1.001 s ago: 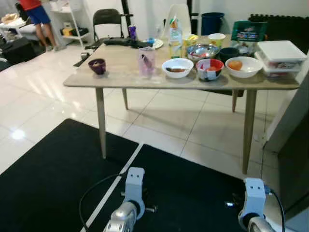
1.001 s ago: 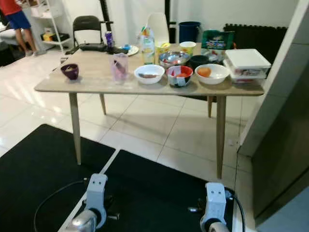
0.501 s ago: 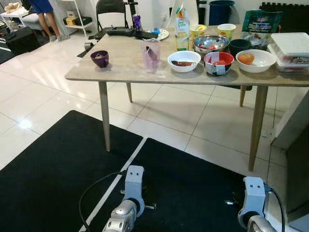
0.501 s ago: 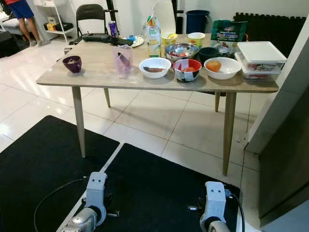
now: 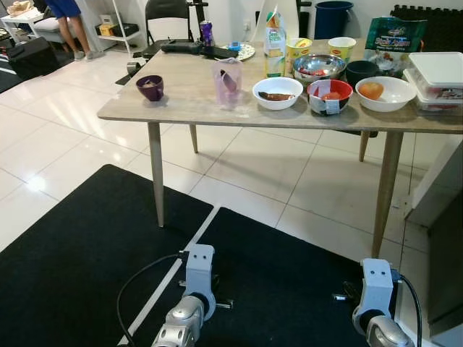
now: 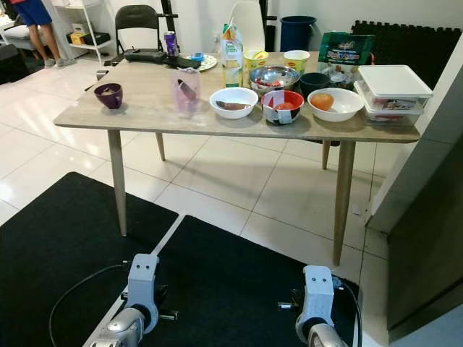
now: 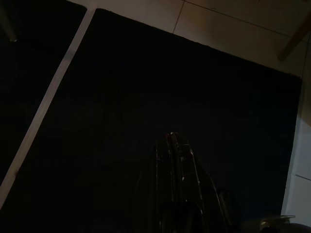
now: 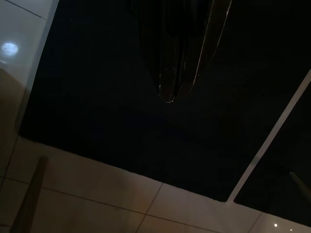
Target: Restocking fridge
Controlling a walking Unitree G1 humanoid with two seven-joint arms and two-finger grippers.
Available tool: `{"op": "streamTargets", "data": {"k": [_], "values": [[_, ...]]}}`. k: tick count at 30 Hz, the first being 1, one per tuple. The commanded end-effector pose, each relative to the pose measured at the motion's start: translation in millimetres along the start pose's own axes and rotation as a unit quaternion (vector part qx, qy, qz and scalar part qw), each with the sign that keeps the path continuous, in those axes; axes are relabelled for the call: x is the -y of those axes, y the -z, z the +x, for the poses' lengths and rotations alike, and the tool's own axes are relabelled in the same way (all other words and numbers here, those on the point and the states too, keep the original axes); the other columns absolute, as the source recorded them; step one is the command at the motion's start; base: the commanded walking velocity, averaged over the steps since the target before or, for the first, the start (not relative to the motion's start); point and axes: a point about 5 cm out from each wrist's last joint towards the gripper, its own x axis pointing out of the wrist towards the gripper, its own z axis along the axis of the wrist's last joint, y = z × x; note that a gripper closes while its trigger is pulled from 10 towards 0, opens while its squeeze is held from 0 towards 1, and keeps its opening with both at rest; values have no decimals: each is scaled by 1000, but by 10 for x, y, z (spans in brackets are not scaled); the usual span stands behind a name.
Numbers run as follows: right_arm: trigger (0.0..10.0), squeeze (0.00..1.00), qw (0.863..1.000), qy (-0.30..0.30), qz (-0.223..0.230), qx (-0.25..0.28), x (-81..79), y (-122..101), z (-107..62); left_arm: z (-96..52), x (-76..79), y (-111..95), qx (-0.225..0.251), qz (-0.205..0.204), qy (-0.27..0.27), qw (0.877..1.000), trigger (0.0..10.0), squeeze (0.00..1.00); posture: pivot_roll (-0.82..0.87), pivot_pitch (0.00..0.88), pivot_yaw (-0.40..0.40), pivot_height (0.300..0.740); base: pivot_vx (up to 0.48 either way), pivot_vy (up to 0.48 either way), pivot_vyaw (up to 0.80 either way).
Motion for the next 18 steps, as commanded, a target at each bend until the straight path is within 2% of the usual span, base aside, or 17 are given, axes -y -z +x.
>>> {"op": "streamTargets", "data": {"k": [1,18], "values": [[10000,0,1000,-1,2,-18,-20,78,-15,-14,-60,18,-6,1,-10,1000,10000,0,-50,100,66,740,296,0,0],[10000,0,1000,4,7,-16,0,99,-32,-10,-44,9,-7,4,-3,1000,10000,0,-52,100,78,740,294,0,0]]}}
